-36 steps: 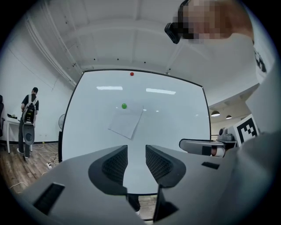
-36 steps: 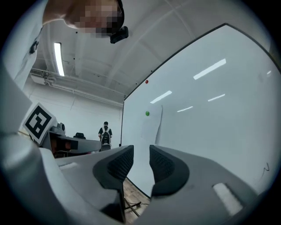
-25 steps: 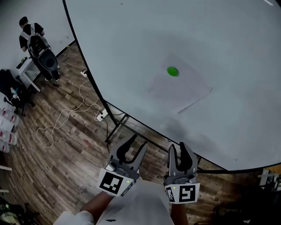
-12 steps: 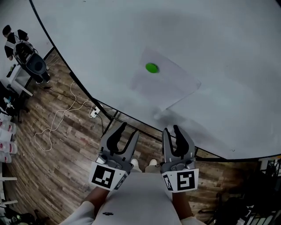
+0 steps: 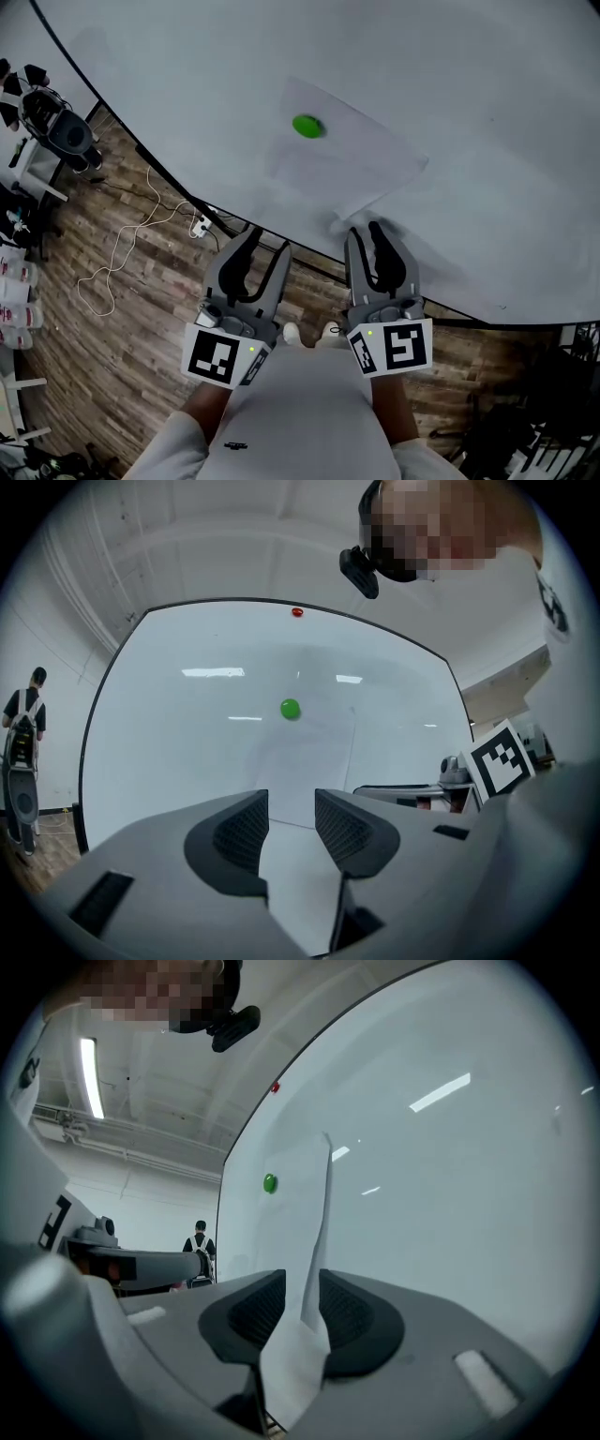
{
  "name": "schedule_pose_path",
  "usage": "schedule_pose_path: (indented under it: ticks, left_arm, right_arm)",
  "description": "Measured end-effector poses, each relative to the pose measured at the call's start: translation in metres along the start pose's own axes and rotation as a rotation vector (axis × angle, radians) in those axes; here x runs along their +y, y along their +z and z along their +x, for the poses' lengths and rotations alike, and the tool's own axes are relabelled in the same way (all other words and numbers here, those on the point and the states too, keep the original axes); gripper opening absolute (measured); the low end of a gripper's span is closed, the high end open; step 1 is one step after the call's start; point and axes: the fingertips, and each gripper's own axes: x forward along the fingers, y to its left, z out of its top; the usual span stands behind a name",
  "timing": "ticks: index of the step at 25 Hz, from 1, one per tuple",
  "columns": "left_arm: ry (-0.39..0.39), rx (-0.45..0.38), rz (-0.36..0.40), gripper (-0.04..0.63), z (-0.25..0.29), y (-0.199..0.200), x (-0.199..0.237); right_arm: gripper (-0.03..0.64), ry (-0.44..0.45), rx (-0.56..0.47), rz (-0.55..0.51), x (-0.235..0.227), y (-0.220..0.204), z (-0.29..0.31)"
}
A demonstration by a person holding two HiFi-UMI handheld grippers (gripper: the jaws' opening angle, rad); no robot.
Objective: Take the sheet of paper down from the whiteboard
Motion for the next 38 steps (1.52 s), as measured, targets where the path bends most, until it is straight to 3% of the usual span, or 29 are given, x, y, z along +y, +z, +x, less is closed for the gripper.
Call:
schedule_pose_path:
  ticks: [19,27,33,38]
  left_arm:
    - [0.002,-0.038,0.028,0.147,0.025,0.028,0.007]
    - [0.009,-0.027,0.029,0.147,0.025,0.025,0.004]
    - [0.015,-0.025,0.028,0.146,0.023,0.025,0.01]
    - [0.018,-0.027,0.036,0.146,0.027,0.027,0.006]
  right_arm:
    - [0.106,-0.075,-0.037,0.11,-0.006,0.017,0.025]
    - [0.101,-0.069,-0.002,0.154,-0.007,0.004,0.029]
    - [0.012,-0.108,0.0,0.134,-0.011,0.003,0.033]
    - [0.011,-0.102,0.005,0.141,-0.015,0.002,0.031]
